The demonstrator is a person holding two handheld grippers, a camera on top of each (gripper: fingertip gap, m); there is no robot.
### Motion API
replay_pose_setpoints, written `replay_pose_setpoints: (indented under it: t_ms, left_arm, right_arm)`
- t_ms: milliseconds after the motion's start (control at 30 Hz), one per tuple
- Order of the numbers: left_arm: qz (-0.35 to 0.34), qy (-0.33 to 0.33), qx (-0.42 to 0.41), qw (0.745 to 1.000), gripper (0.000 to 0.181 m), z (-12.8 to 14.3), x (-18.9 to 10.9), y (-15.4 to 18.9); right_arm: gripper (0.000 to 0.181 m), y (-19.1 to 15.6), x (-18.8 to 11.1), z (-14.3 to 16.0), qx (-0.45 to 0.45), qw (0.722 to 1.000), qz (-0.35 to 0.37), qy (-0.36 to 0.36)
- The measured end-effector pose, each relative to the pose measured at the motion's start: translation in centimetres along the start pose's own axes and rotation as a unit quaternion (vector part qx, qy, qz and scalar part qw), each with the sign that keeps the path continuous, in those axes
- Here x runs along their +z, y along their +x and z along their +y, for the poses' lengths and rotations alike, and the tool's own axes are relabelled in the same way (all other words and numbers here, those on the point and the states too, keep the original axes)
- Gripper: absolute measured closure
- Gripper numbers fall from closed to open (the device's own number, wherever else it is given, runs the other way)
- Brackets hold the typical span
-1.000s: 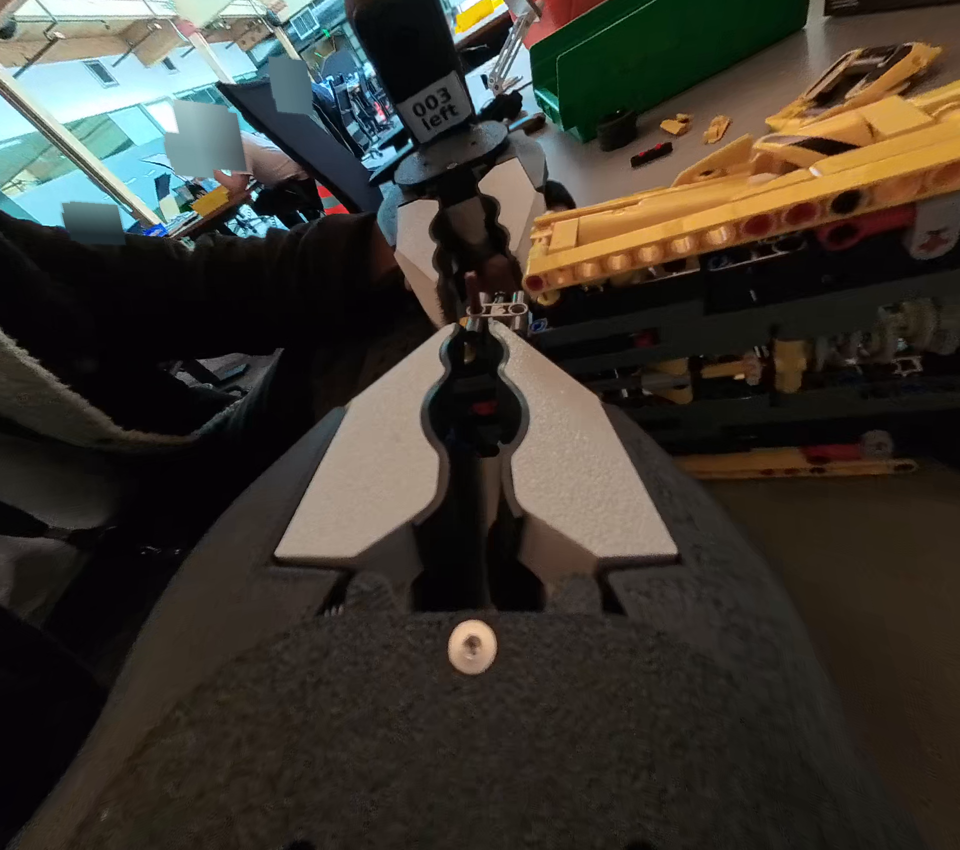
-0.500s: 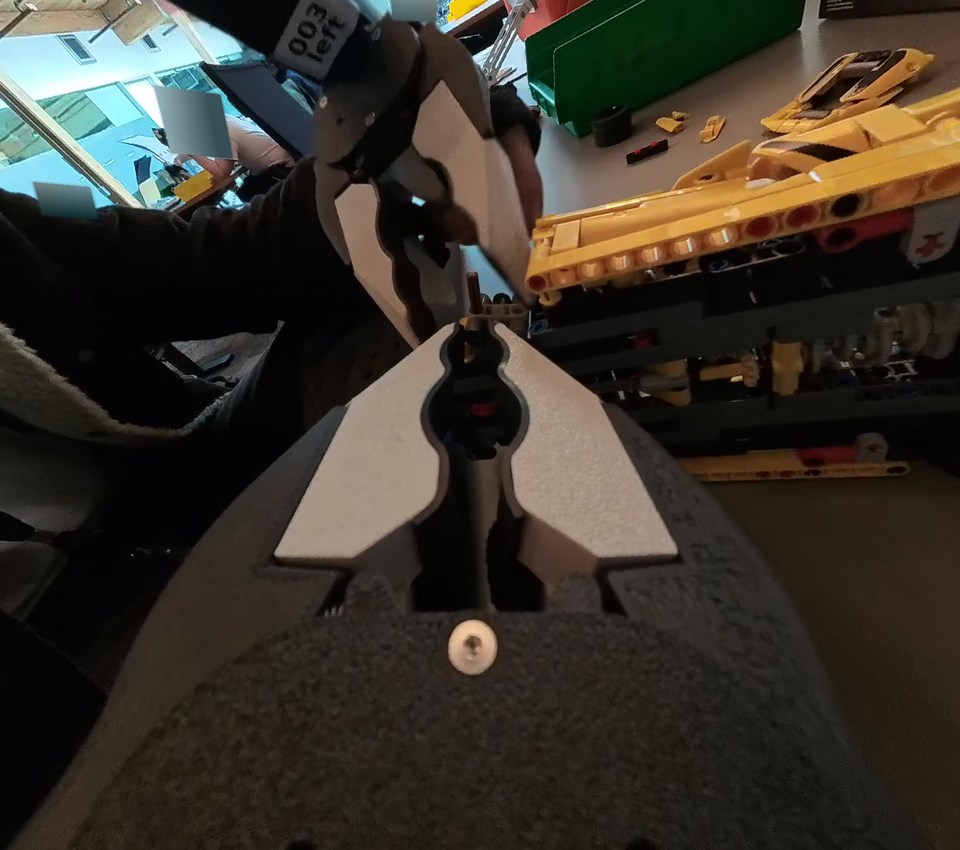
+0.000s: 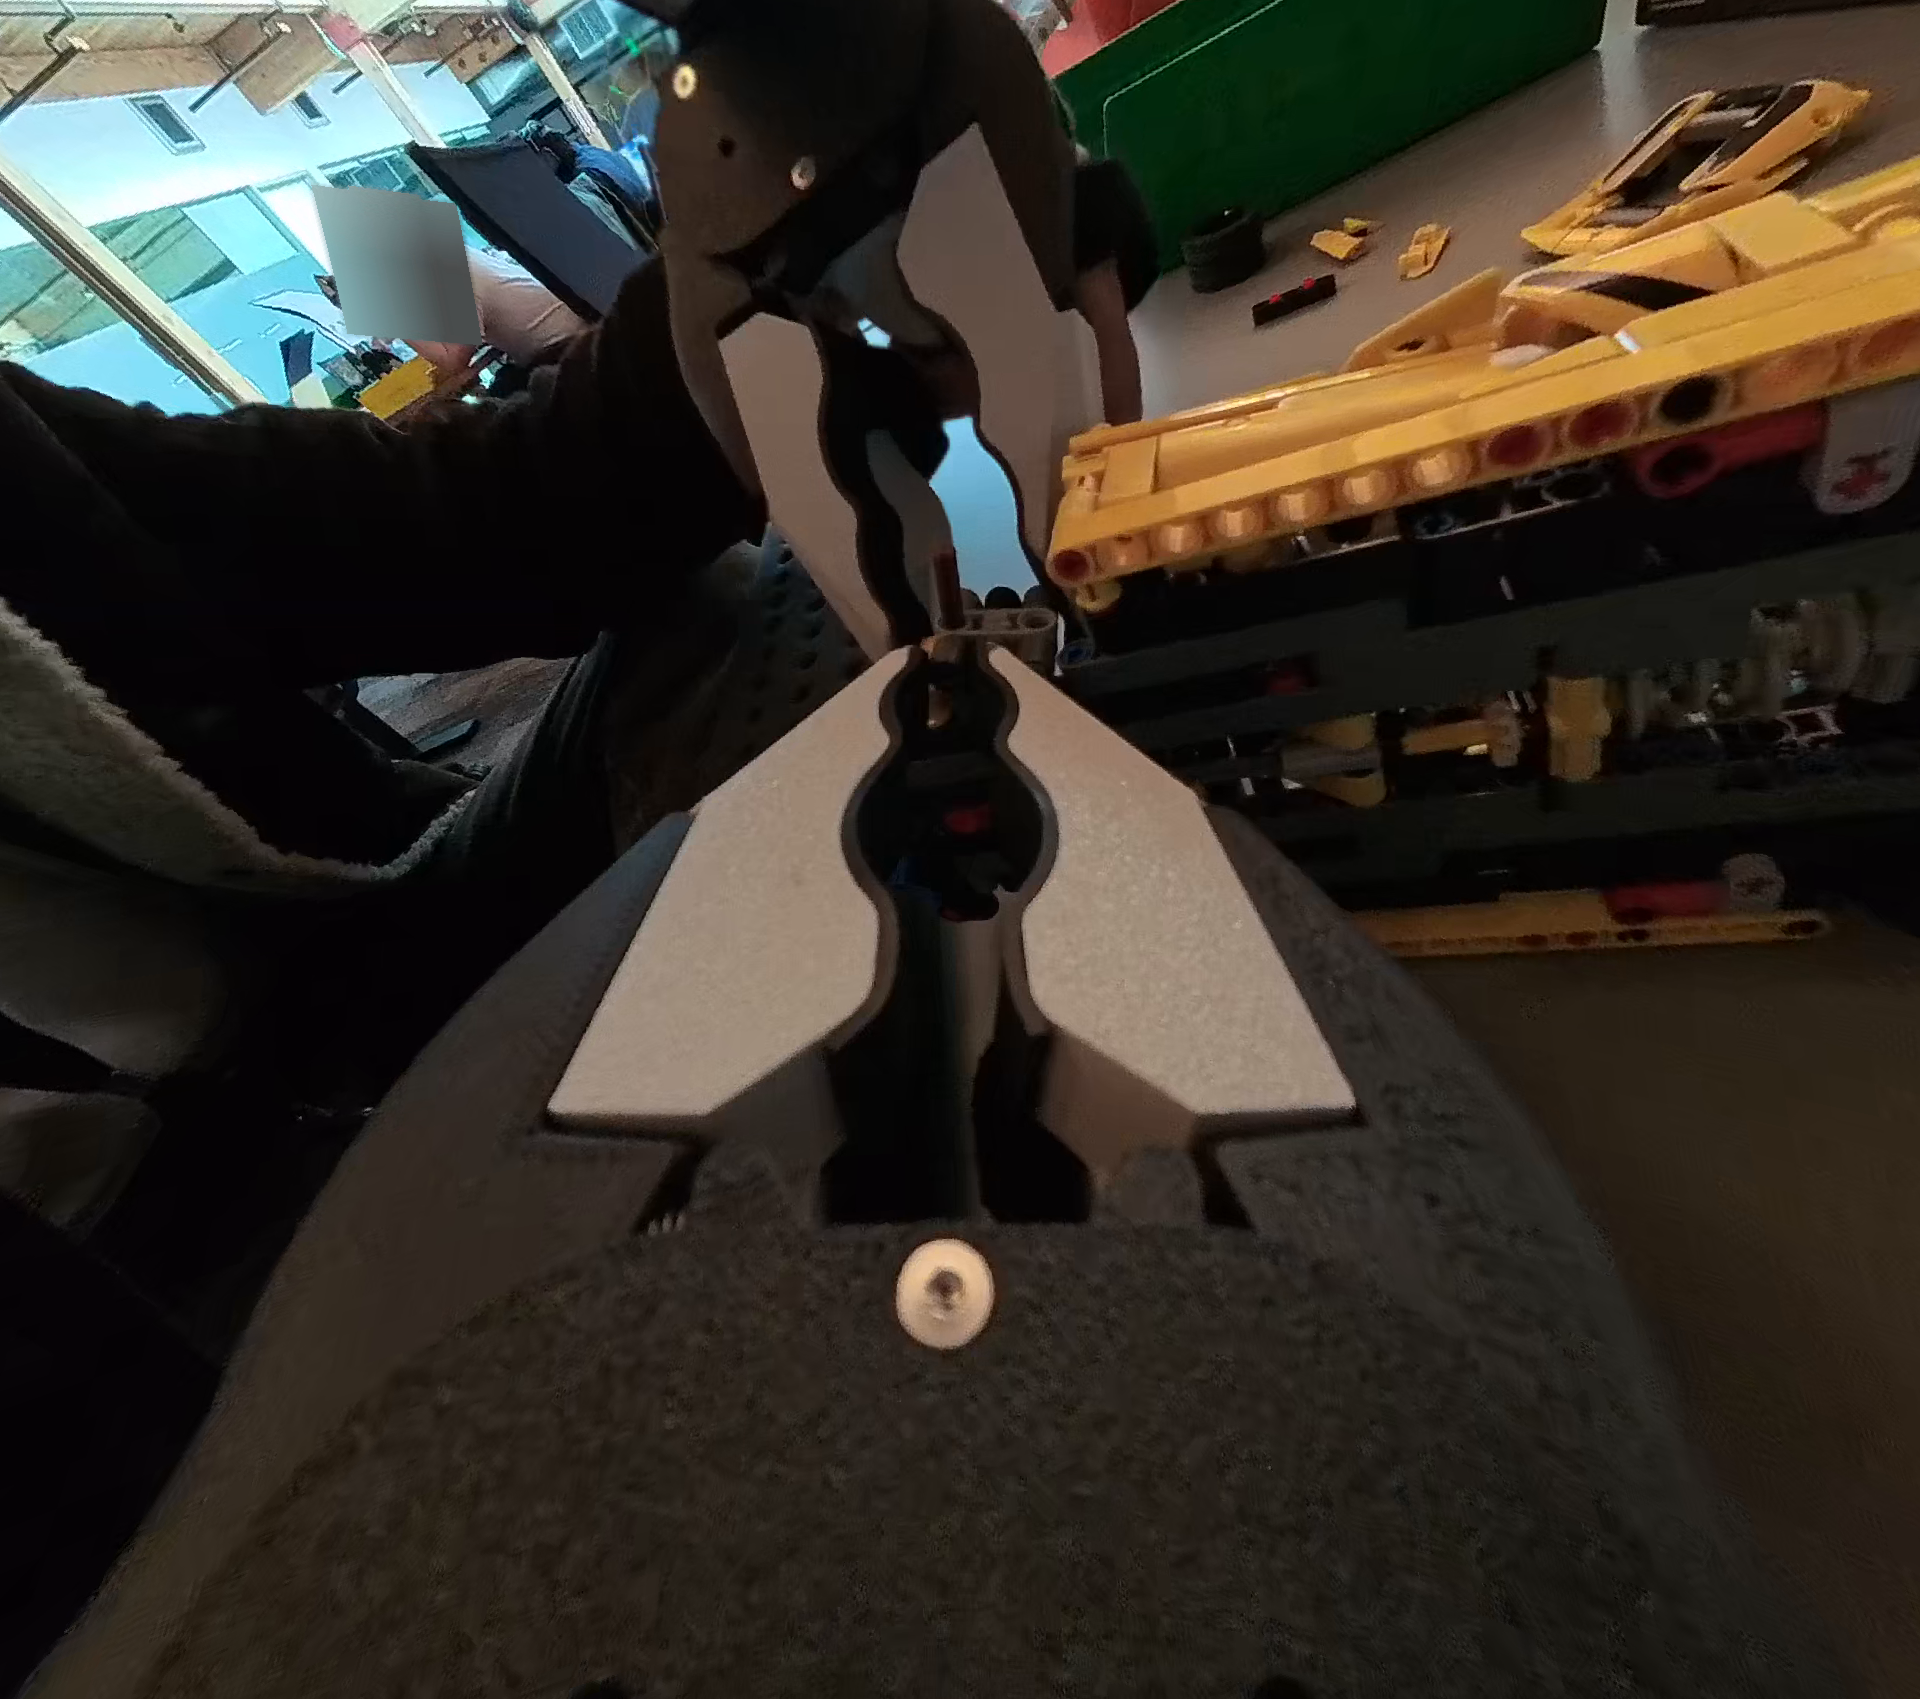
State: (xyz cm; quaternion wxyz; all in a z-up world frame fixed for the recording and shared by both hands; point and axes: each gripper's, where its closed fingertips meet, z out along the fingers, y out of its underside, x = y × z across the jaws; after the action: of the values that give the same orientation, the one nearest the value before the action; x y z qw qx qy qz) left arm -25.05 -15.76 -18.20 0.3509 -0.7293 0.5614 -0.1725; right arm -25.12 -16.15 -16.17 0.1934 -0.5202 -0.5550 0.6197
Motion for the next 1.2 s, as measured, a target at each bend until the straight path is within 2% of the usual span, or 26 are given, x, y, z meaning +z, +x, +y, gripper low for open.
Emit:
replay_pose_setpoints:
  t_ms: [167,700,1200]
  left_arm:
    - [-0.008,0.082,-0.013,0.997,0.149,-0.2,-0.1,-0.1]
    - [-0.017,0.085,-0.004,0.996,0.149,-0.8,0.6,-0.1]
    - [-0.012,0.098,-0.006,0.995,0.149,-1.6,1.2,0.1]
  right_arm:
    - [0.174,0.1,-0.1,-0.1,-0.032,0.999,0.021,0.002]
    - [0.175,0.1,-1.4,0.3,-0.062,0.997,0.053,-0.003]
    - [0.175,-0.1,-2.6,0.7,-0.058,0.997,0.049,-0.003]
